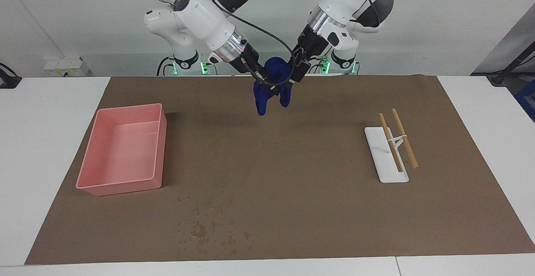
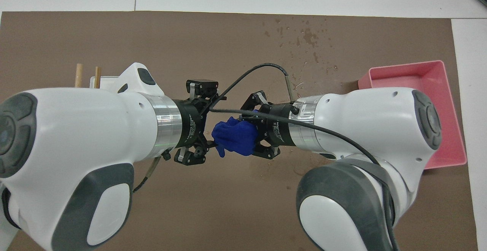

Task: Wipe water with towel using both arms
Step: 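Carry the cloth down with the right gripper while the left gripper withdraws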

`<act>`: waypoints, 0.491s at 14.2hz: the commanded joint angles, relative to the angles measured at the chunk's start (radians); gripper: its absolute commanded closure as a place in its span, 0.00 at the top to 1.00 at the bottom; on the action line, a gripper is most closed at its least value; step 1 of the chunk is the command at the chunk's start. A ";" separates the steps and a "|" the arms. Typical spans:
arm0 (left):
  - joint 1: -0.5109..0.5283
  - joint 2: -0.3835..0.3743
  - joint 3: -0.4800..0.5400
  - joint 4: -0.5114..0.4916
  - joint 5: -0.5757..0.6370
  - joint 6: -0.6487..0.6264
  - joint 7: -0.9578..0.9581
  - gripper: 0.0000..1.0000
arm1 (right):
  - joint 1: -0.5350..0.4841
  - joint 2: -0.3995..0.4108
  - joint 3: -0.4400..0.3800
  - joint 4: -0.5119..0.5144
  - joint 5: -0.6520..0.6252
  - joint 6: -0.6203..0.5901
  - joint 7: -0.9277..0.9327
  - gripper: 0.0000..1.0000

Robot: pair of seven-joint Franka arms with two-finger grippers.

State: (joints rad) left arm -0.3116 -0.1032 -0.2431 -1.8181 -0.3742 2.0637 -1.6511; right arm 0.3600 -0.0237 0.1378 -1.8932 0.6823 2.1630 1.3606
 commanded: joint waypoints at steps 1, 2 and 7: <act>0.049 0.000 0.018 -0.003 0.041 -0.003 0.265 1.00 | -0.042 -0.012 -0.001 0.008 -0.003 -0.107 -0.101 0.00; 0.092 0.000 0.018 -0.003 0.043 -0.005 0.377 1.00 | -0.059 -0.013 -0.001 0.008 -0.019 -0.142 -0.135 0.00; 0.231 0.000 0.018 -0.003 0.202 -0.054 0.863 1.00 | -0.153 -0.021 -0.003 0.017 -0.198 -0.357 -0.444 0.00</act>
State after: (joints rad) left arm -0.1234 -0.0965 -0.2158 -1.8194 -0.2312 2.0417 -0.9270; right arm 0.2287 -0.0279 0.1294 -1.8856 0.5641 1.8734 1.0297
